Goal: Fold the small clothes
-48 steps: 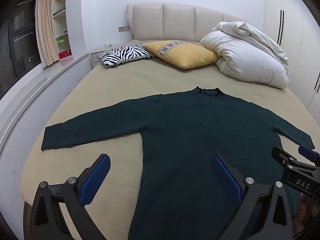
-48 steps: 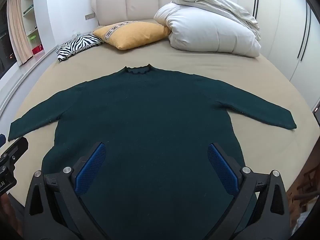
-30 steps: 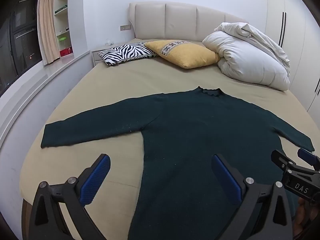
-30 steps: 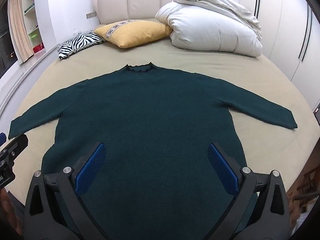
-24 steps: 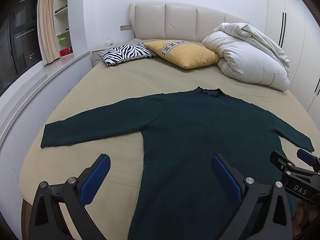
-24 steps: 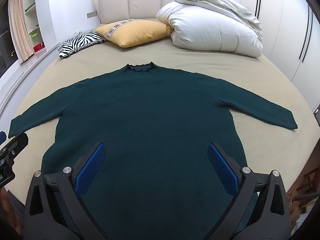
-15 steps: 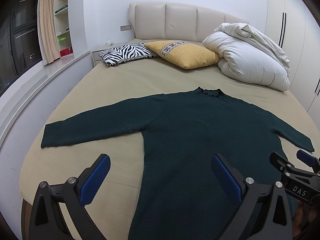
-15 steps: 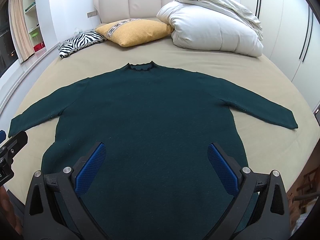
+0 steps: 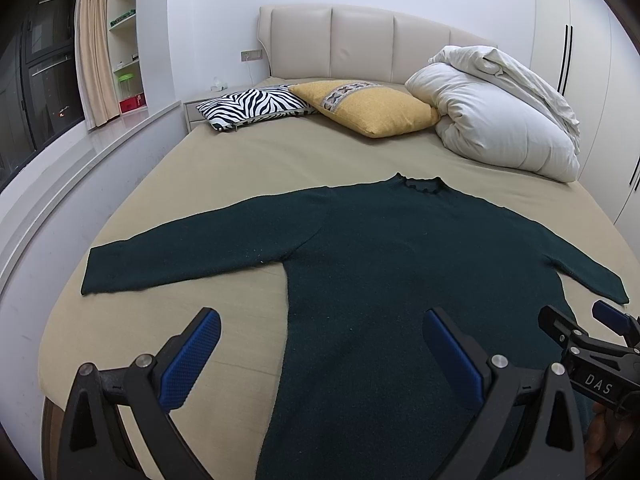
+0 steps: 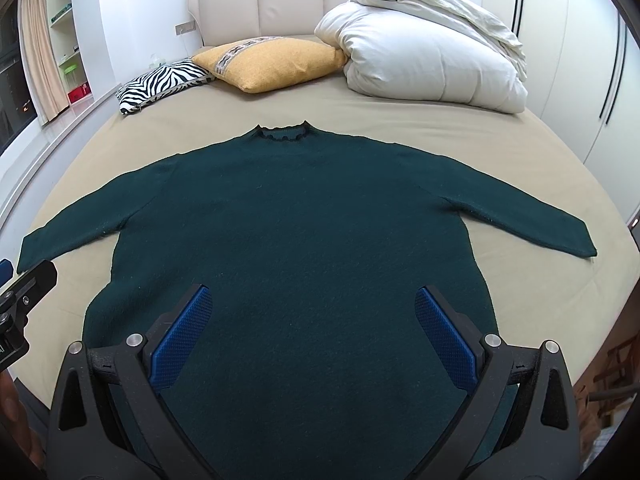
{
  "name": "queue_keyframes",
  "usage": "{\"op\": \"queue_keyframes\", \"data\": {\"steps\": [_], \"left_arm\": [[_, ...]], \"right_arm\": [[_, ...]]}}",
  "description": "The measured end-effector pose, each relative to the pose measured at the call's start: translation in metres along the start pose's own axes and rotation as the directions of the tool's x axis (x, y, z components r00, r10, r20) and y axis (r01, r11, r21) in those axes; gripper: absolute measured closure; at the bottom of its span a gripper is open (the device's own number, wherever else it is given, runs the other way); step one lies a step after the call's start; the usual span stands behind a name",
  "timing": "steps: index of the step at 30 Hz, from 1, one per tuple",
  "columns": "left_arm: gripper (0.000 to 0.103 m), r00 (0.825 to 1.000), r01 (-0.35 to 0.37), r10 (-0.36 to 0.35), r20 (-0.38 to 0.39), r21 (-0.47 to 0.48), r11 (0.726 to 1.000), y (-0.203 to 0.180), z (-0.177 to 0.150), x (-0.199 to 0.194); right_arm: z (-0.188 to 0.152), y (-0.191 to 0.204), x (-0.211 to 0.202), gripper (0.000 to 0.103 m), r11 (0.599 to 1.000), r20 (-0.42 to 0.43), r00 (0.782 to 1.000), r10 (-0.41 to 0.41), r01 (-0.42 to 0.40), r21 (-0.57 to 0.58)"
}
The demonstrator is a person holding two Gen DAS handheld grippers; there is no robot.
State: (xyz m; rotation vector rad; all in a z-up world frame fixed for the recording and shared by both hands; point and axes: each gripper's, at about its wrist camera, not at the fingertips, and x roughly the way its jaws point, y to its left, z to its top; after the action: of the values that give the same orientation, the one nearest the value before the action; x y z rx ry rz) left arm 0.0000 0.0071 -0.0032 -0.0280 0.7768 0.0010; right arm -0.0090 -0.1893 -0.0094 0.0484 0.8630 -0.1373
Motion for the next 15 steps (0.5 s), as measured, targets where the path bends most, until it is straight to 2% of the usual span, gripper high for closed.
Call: {"op": "queue_keyframes", "data": {"steps": [15], "left_arm": [[0.0,1.0,0.001,-0.001,0.0,-0.001,1.0,0.0008,0.0004,-0.0004]], "right_arm": [[-0.0006,0.0009,0.0013,0.0,1.0,-0.003,1.0,0.001,-0.001,-0.003]]}}
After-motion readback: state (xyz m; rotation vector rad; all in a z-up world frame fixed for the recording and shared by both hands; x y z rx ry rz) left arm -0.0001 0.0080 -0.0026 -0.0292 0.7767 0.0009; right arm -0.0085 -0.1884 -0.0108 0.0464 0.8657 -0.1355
